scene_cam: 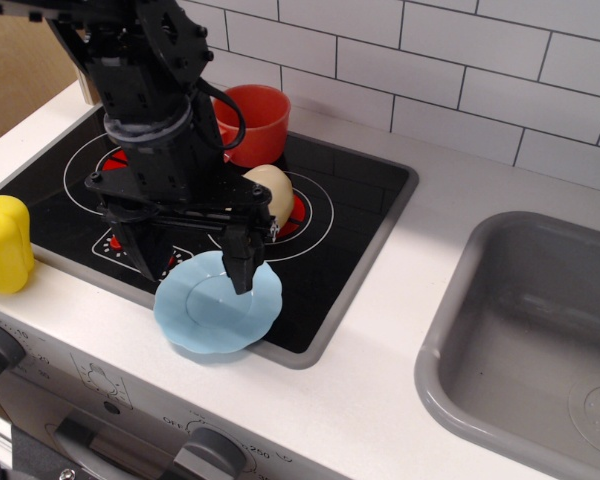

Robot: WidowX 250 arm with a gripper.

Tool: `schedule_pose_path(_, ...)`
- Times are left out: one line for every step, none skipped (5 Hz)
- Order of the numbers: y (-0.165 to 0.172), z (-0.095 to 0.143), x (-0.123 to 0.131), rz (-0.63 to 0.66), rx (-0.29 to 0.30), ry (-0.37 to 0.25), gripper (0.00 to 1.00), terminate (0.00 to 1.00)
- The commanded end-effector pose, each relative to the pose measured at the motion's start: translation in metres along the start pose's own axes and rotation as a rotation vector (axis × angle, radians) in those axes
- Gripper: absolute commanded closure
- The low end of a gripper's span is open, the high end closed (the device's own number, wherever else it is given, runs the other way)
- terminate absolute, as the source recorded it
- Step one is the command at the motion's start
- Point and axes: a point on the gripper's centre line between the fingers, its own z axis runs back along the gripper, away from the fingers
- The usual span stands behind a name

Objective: Put cup on plate

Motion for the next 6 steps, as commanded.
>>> schedule_pose_path(0.000, 0.000, 0.000, 0.000, 0.000, 0.000, 0.00, 0.00)
schedule_pose_path(0.016, 0.017, 0.012, -0.050, -0.013, -0.020, 0.00, 0.00)
schedule_pose_path(0.031, 0.026, 0.029, -0.068, 0.011, -0.057, 0.00, 0.00)
schedule_pose_path(0.043, 0.028, 0.045, -0.167, 0.040, -0.127, 0.00, 0.00)
schedule_pose_path(0.053, 0.021, 0.057, -0.235, 0.094, -0.148, 0.00, 0.00)
schedule_pose_path(0.063, 0.016, 0.073, -0.250, 0.083, -0.175, 0.00, 0.00)
